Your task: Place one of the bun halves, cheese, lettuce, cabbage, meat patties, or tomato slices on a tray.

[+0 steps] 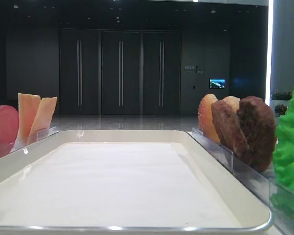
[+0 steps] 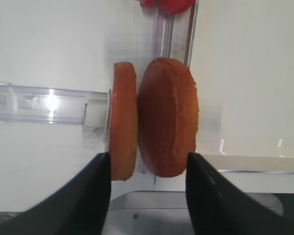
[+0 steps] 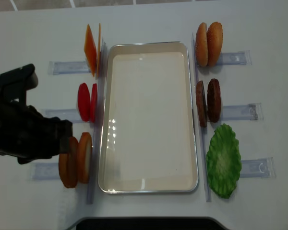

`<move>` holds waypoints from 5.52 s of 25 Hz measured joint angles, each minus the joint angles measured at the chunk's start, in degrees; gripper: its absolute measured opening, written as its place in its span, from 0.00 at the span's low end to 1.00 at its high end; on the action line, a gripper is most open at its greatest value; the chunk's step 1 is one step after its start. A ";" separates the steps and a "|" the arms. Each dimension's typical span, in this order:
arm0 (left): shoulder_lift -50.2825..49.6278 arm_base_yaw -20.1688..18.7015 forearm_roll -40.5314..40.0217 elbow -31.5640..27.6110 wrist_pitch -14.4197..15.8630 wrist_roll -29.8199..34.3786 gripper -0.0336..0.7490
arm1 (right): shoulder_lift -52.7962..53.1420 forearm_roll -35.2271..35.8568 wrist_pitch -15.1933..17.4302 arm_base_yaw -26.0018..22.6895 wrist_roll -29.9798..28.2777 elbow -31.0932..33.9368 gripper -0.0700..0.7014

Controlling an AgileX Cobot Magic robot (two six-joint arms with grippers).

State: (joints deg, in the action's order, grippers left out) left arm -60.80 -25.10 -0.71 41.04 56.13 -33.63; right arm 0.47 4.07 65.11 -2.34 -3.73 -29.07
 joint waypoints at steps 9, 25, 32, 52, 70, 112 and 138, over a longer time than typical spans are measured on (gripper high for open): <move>-3.06 -4.17 -1.06 0.70 -1.30 -7.25 0.56 | 0.00 0.00 0.00 0.00 0.00 0.00 0.46; -12.99 -4.17 -1.30 4.09 -4.86 -6.71 0.56 | 0.00 0.00 0.00 0.00 0.00 0.00 0.46; -16.09 -4.17 -1.84 4.09 -5.56 -6.71 0.56 | 0.00 0.00 0.00 0.00 0.00 0.00 0.46; -17.33 -4.17 -0.53 17.41 -1.03 -2.84 0.20 | 0.00 0.00 0.00 0.00 0.00 0.00 0.46; -35.08 -4.17 49.89 14.95 -27.12 44.97 0.20 | 0.00 0.00 0.00 0.00 0.00 0.00 0.46; -44.96 -2.72 62.62 14.93 -27.07 63.97 0.28 | 0.00 0.00 0.00 0.00 0.00 0.00 0.46; -25.62 0.64 -5.77 30.28 12.90 12.16 0.57 | 0.00 0.00 0.00 0.00 0.00 0.00 0.46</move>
State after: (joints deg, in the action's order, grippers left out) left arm -86.42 -24.46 -6.47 71.32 69.04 -21.48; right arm 0.47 4.07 65.11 -2.34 -3.73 -29.07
